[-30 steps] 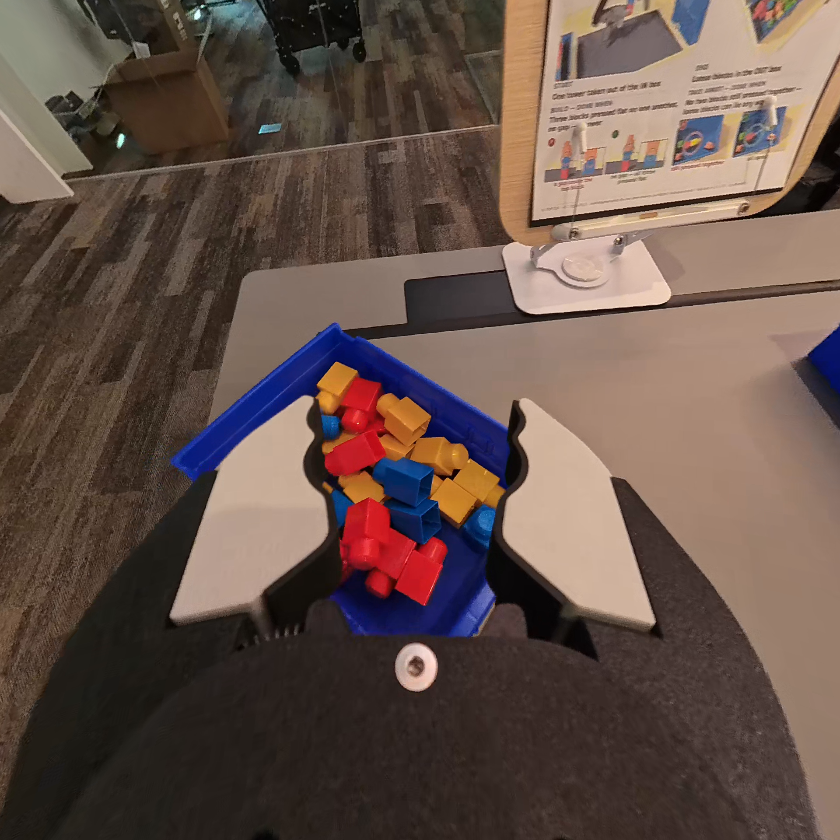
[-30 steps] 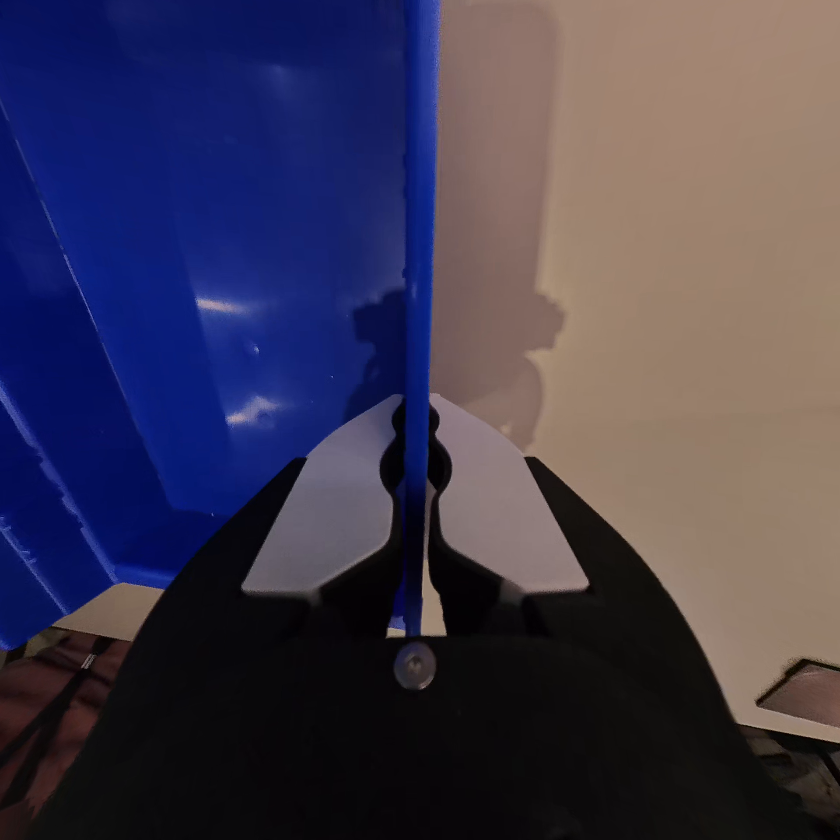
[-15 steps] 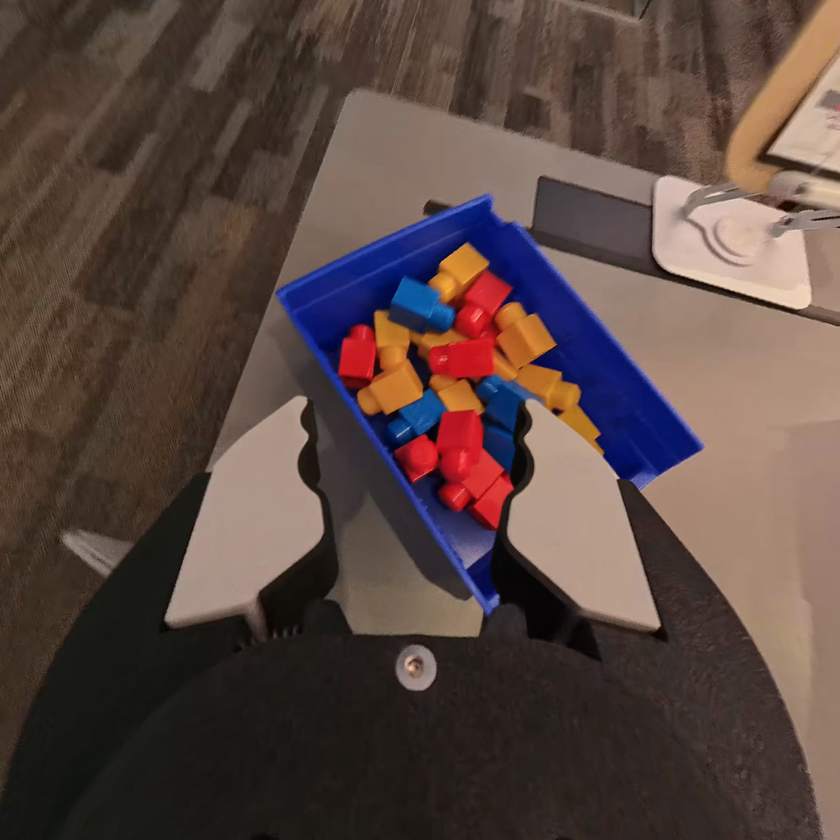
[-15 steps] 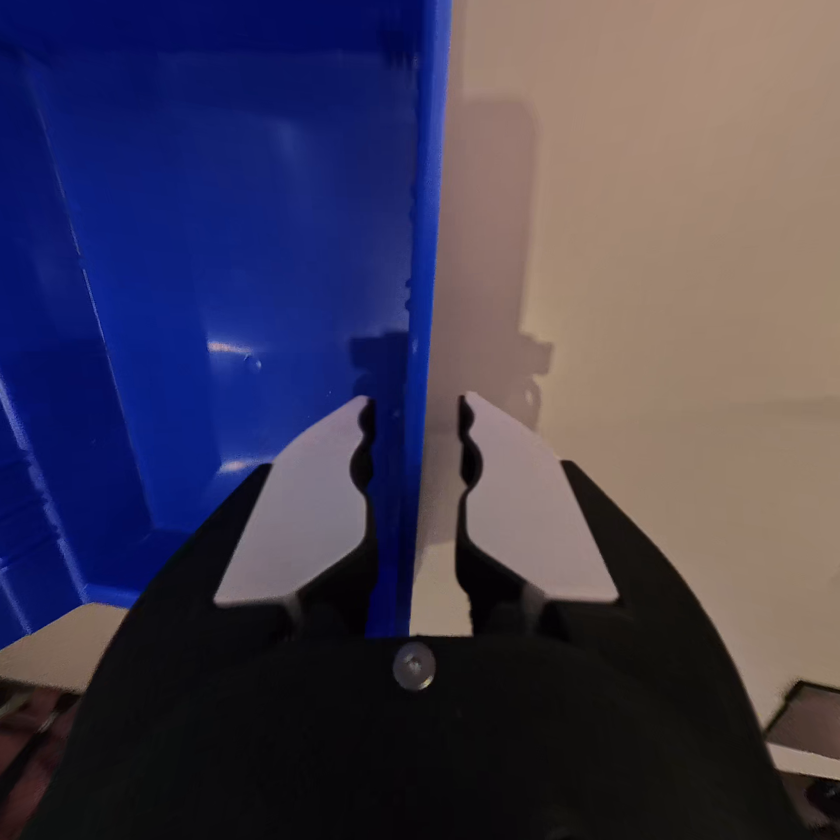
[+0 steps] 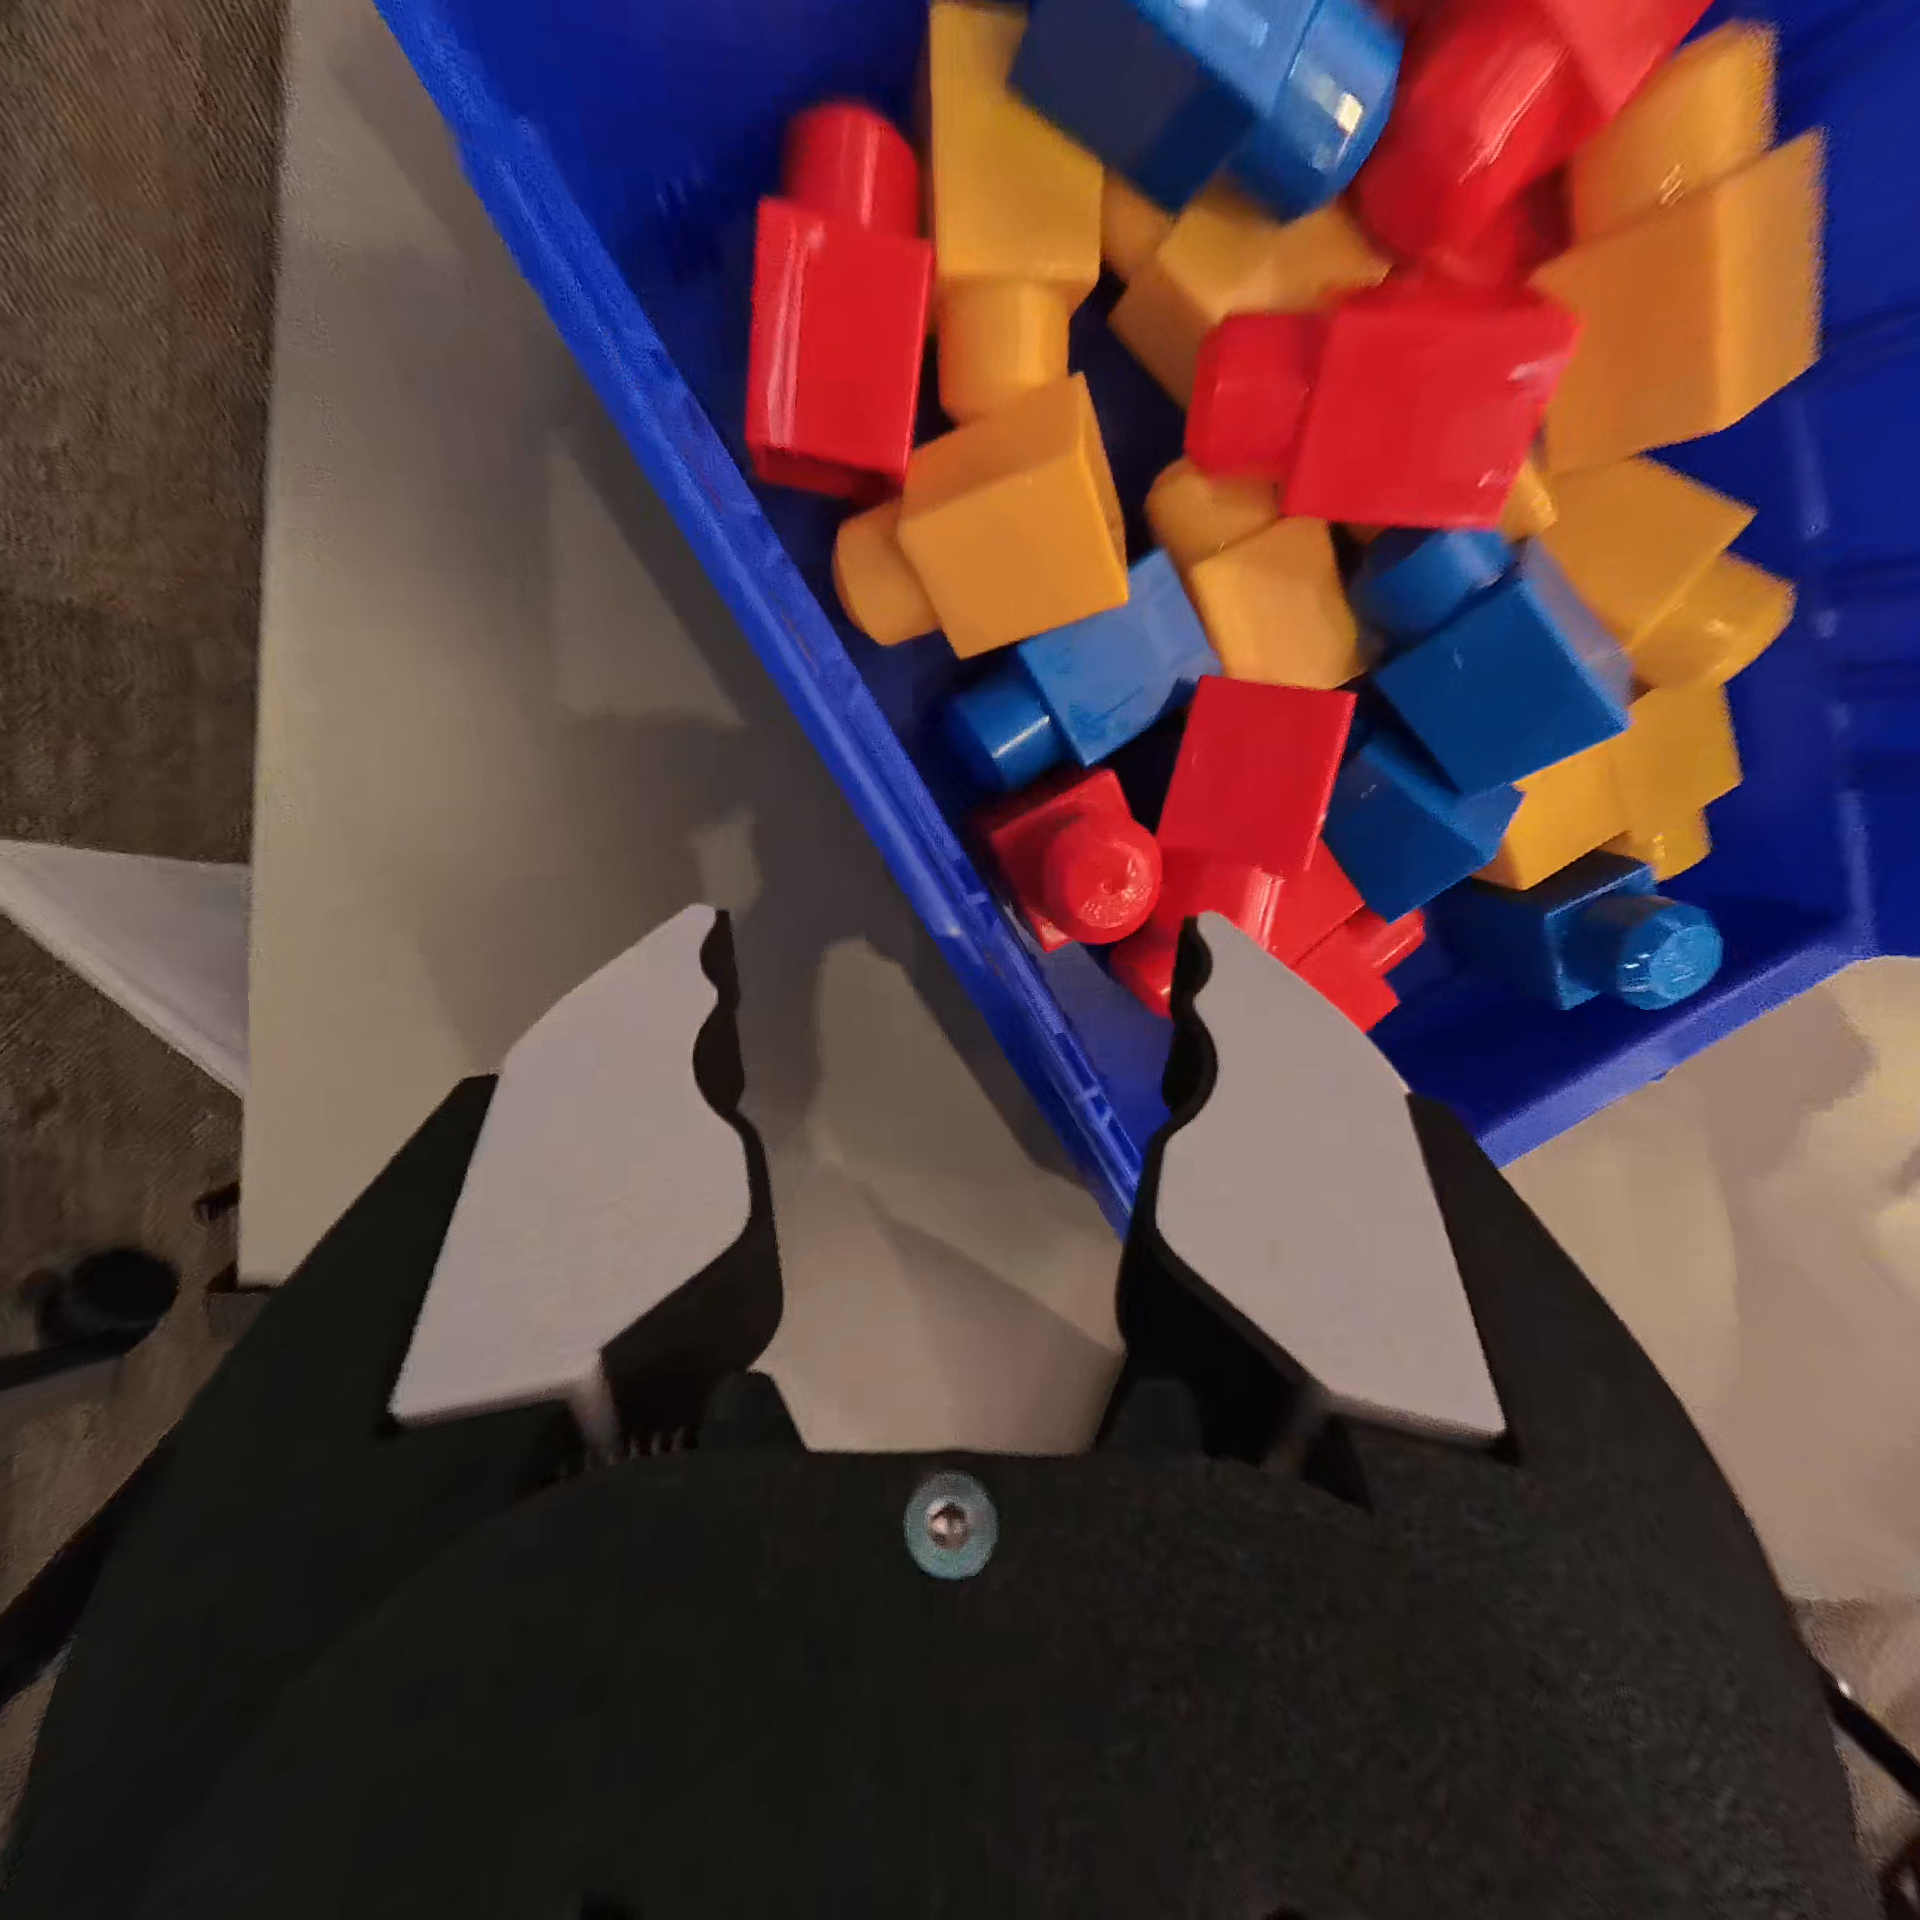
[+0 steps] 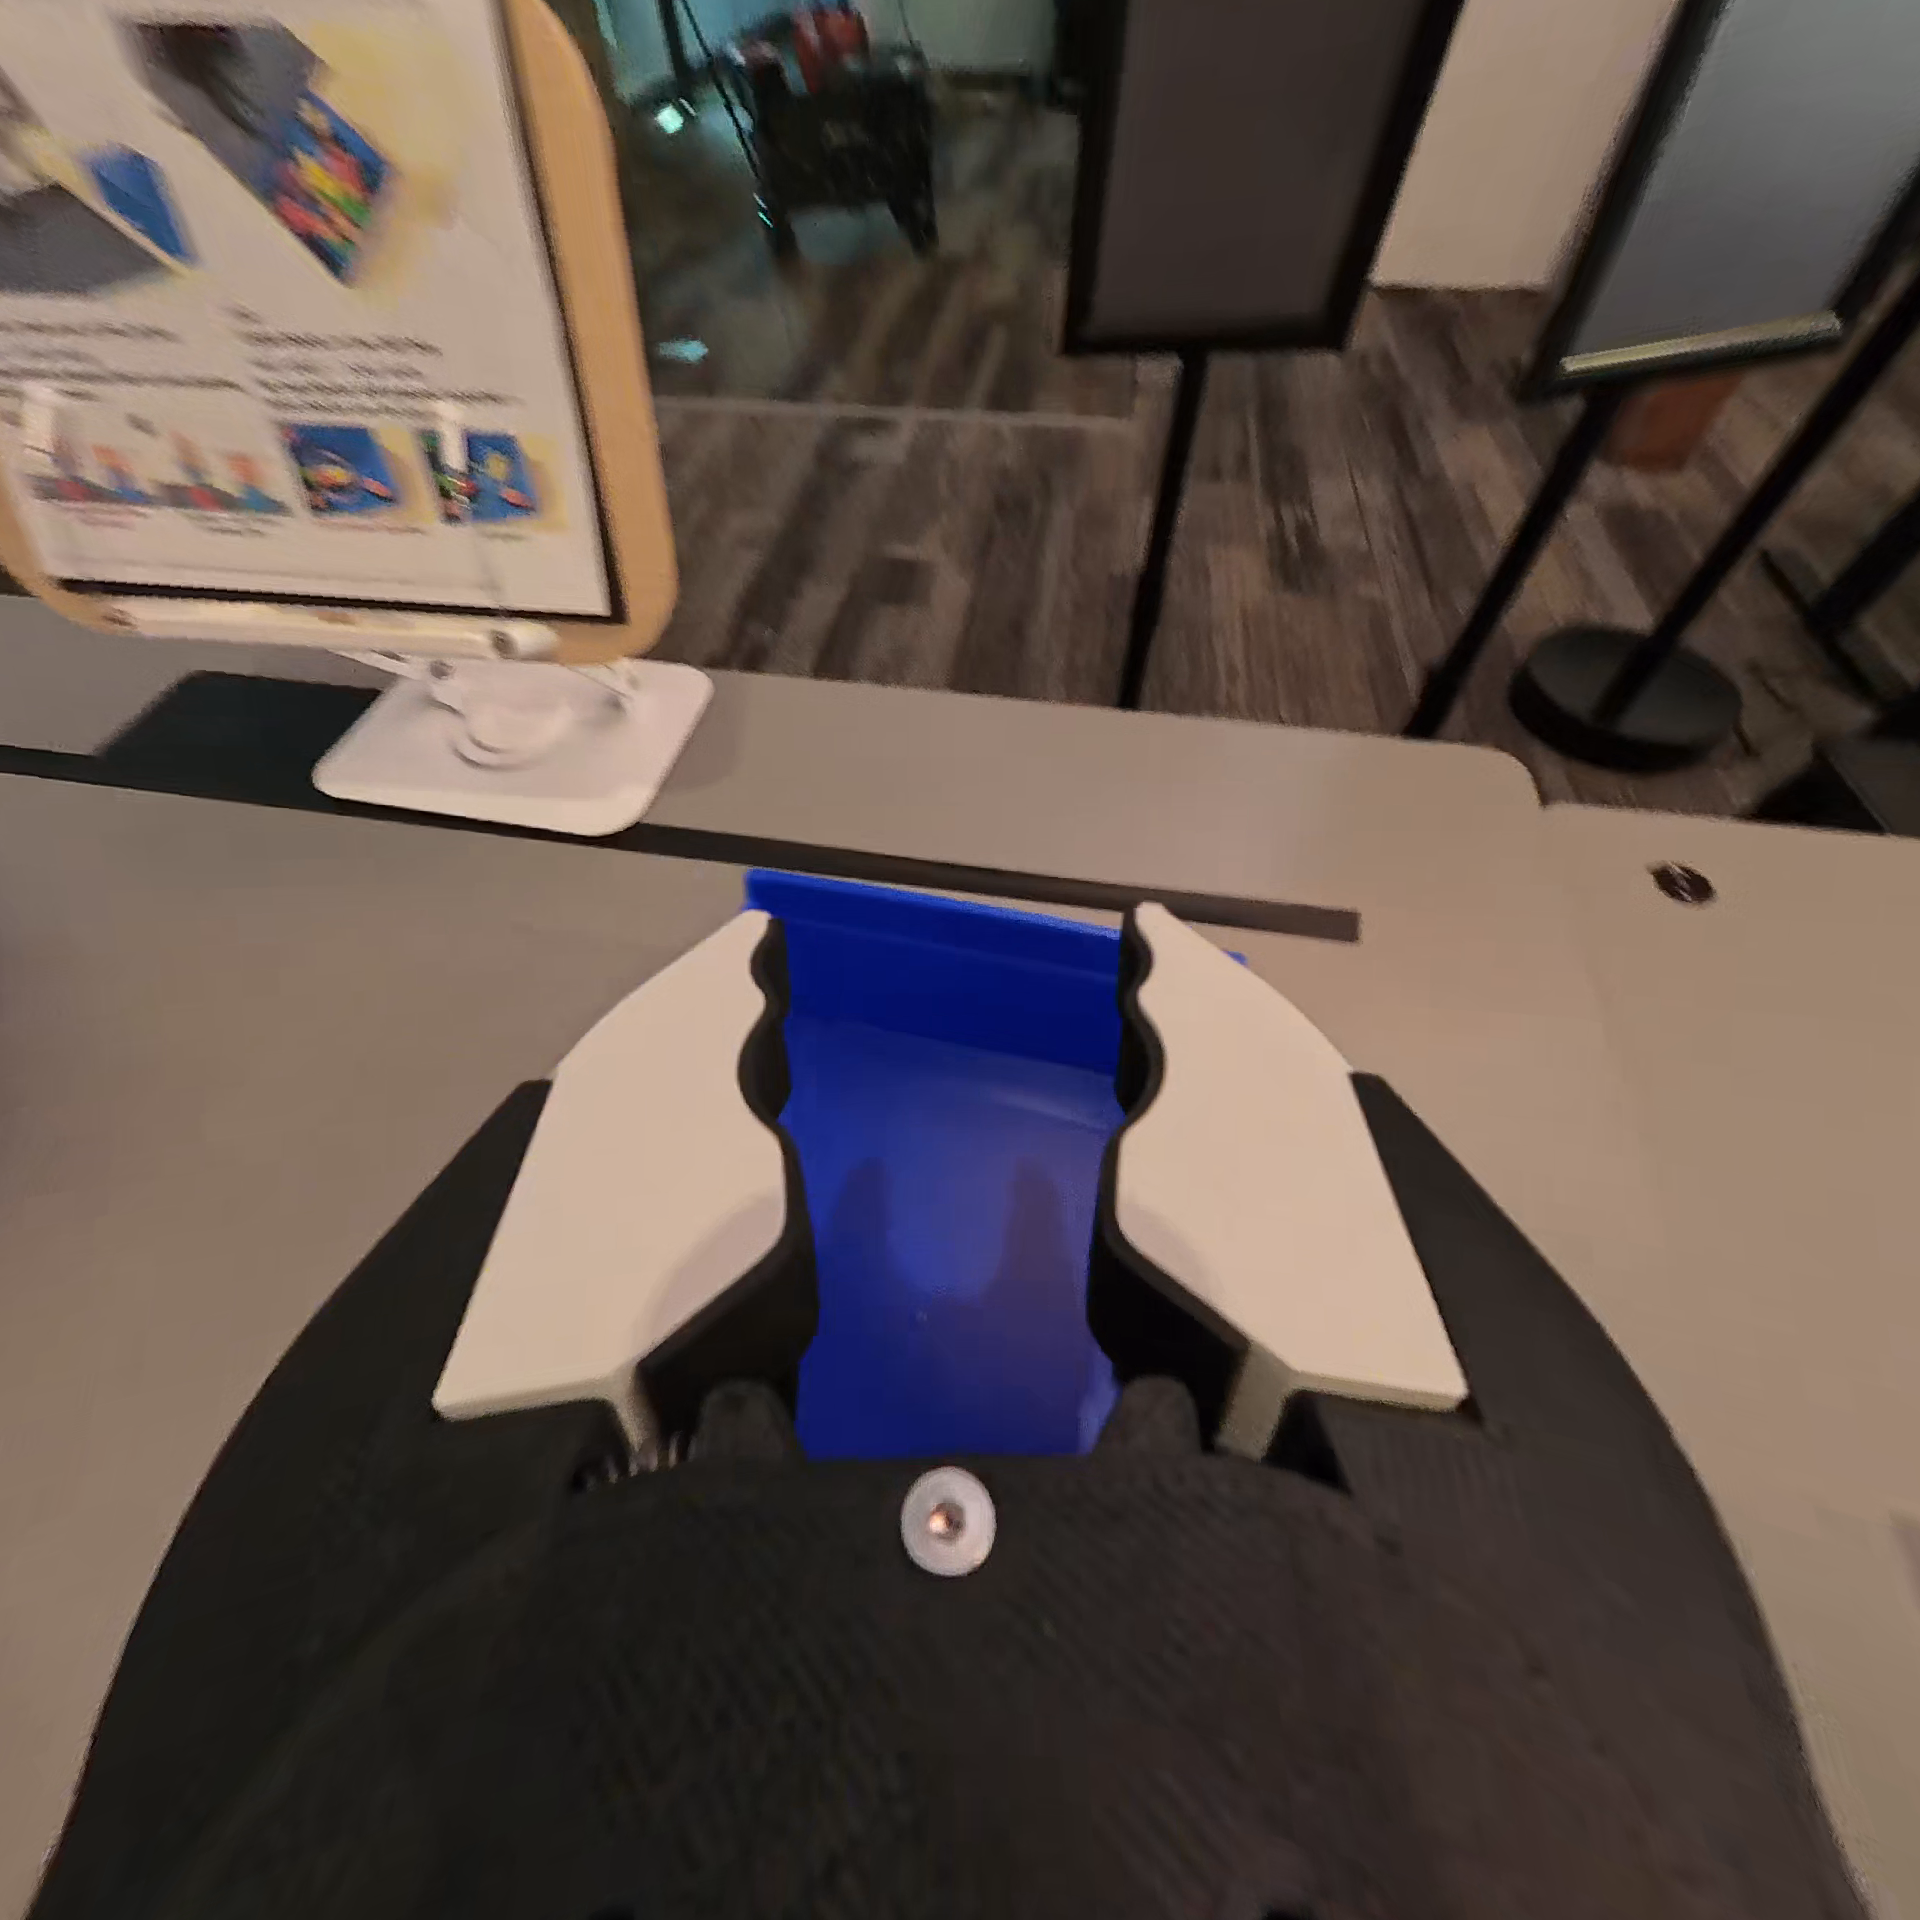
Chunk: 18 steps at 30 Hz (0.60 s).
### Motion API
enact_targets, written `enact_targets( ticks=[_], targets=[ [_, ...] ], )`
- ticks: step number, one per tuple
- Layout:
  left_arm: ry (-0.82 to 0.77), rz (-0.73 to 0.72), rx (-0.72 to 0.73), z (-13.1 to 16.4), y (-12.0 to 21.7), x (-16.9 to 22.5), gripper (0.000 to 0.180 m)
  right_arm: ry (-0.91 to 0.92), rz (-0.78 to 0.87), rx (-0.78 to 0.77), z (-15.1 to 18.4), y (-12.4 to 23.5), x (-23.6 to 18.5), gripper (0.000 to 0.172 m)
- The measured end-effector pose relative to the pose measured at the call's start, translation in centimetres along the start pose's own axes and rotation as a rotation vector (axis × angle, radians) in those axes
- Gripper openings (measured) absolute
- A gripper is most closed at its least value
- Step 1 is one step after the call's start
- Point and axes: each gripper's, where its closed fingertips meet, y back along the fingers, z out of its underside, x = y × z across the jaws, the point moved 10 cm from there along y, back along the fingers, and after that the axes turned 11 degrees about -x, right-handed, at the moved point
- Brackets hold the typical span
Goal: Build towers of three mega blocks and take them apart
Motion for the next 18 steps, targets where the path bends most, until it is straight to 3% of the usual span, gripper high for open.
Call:
enact_targets(
  ticks=[4,6,10,18],
  targets=[
    [-0.049,0.014,-0.111,-0.7,-2.1,0.7,0.067,0.031,-0.083,0.078,-0.1,-0.4,-2.0,0.057],
    [-0.072,0.037,-0.099,-1.1,-2.0,1.2,0.046,0.047,-0.107,0.057,-0.1,-1.1,-2.3,0.057],
    [-0.161,-0.038,-0.076,-2.0,-2.0,2.0,0.048,0.06,-0.141,-0.01,0.4,-2.9,-2.3,0.057],
    [-0.434,-0.034,0.031,-4.3,-2.8,4.5,0.049,0.107,-0.155,-0.09,1.0,-4.9,-3.1,0.056]
  ],
)
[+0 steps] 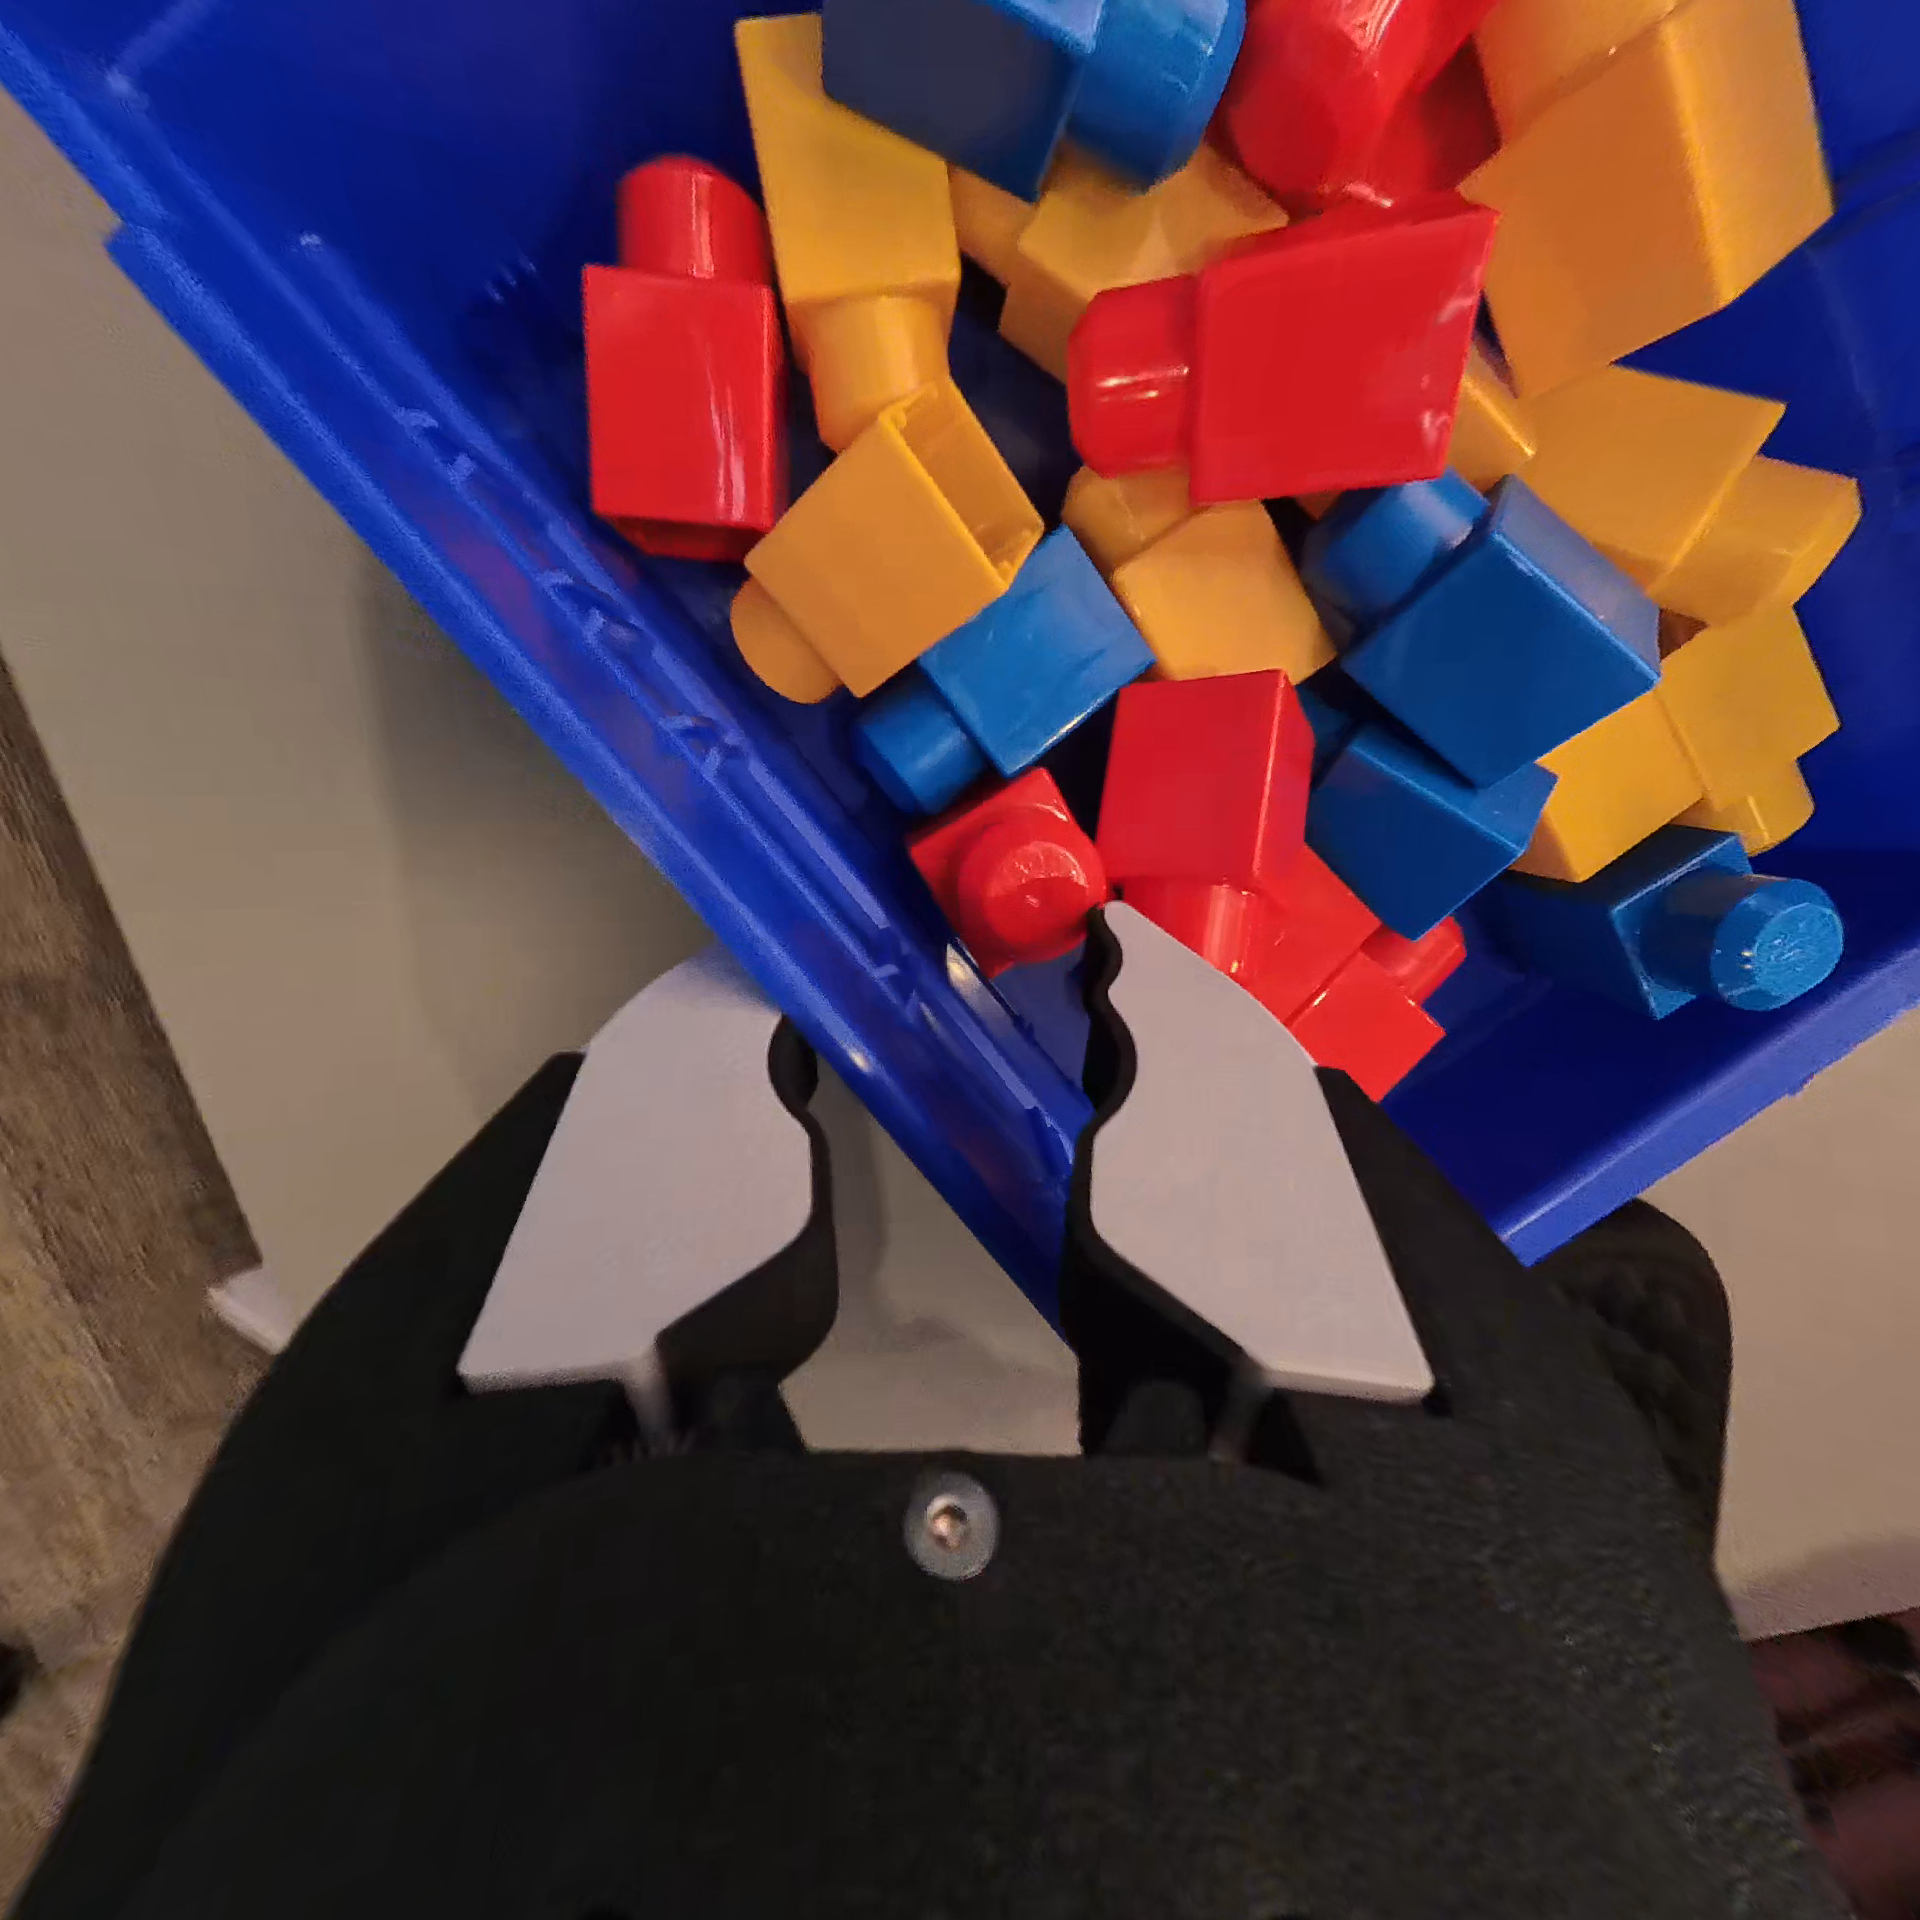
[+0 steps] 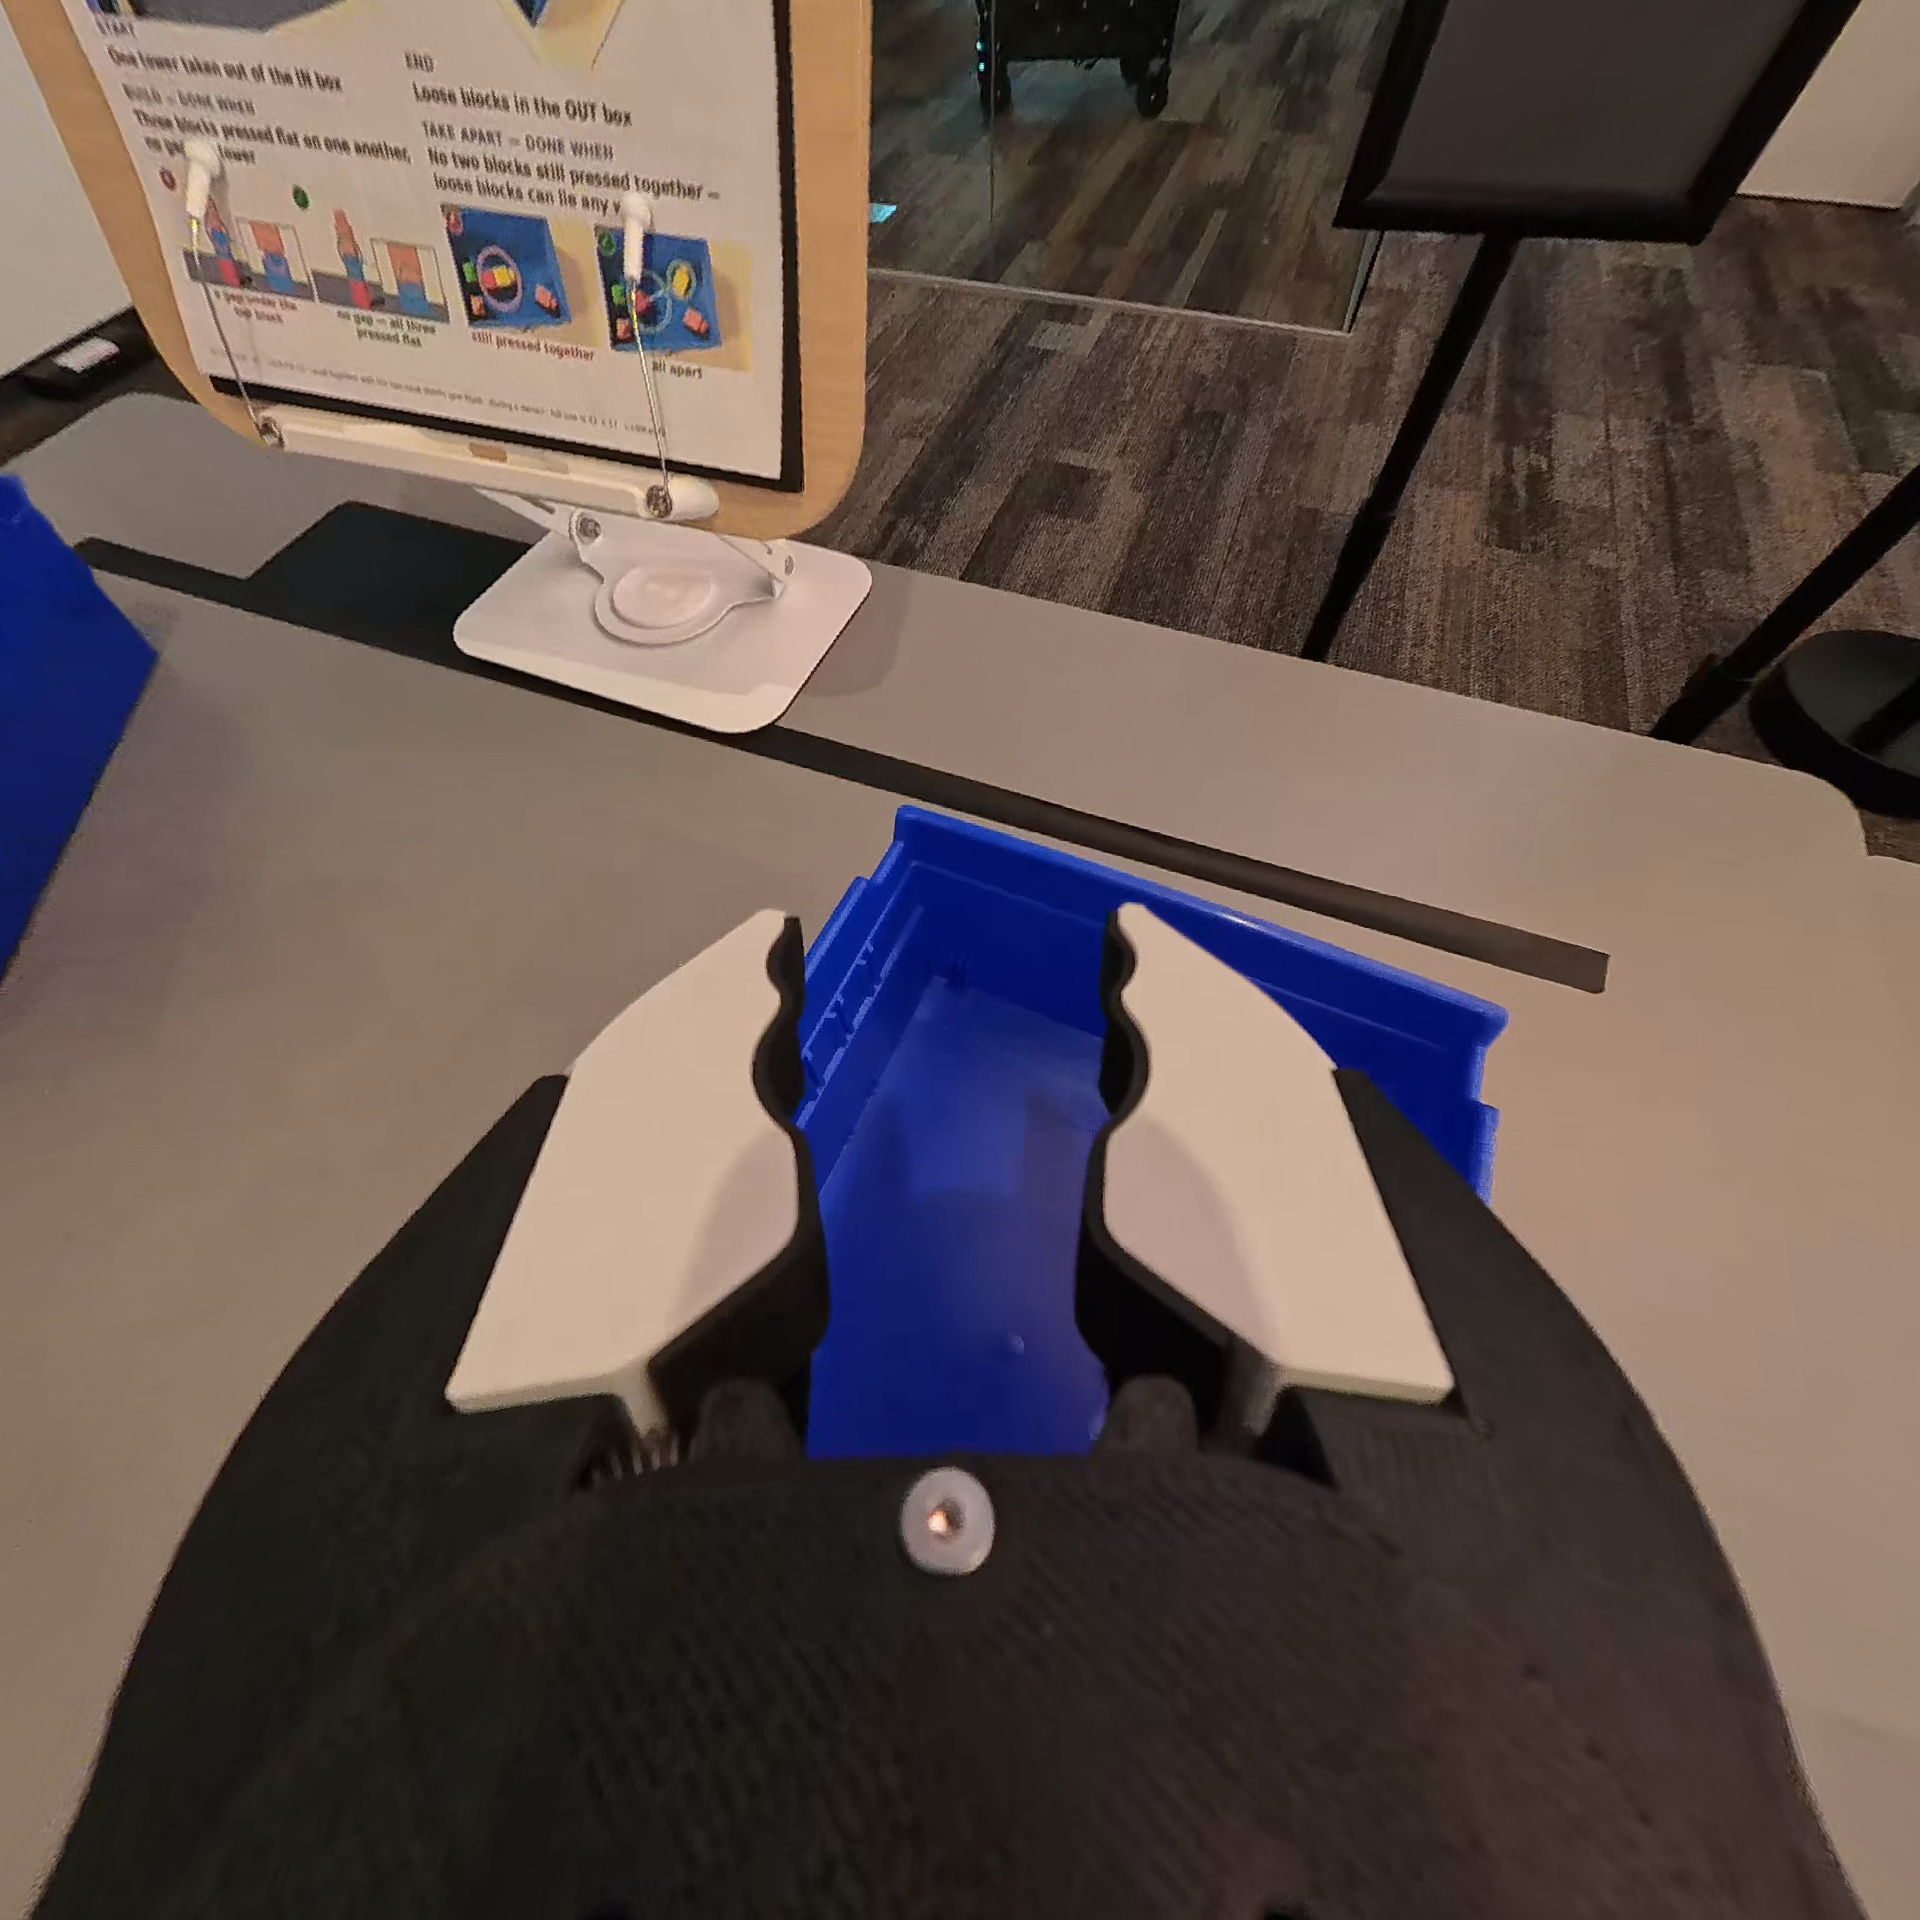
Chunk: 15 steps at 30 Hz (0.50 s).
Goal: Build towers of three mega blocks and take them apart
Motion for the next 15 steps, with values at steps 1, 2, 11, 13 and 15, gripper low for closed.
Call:
enact_targets(
  ticks=[1,2,11,13,15],
  targets=[
    [-0.037,0.005,0.01,-0.3,-0.1,0.3,0.049,0.007,0.0,-0.012,0.0,-0.2,-0.1,0.056],
    [-0.077,0.008,0.019,-0.7,-0.2,0.6,0.048,0.014,-0.001,-0.023,0.1,-0.4,-0.2,0.056],
    [-0.254,0.06,0.089,-2.9,-0.6,2.0,0.031,0.054,-0.028,-0.107,0.6,-2.5,-1.2,0.055],
    [-0.197,0.05,0.116,-2.9,-0.2,1.4,0.019,0.065,-0.025,-0.131,0.7,-2.9,-1.4,0.055],
    [-0.166,0.001,0.147,-2.9,0.0,0.6,0.008,0.079,-0.017,-0.145,0.7,-3.3,-1.5,0.055]
  ],
)
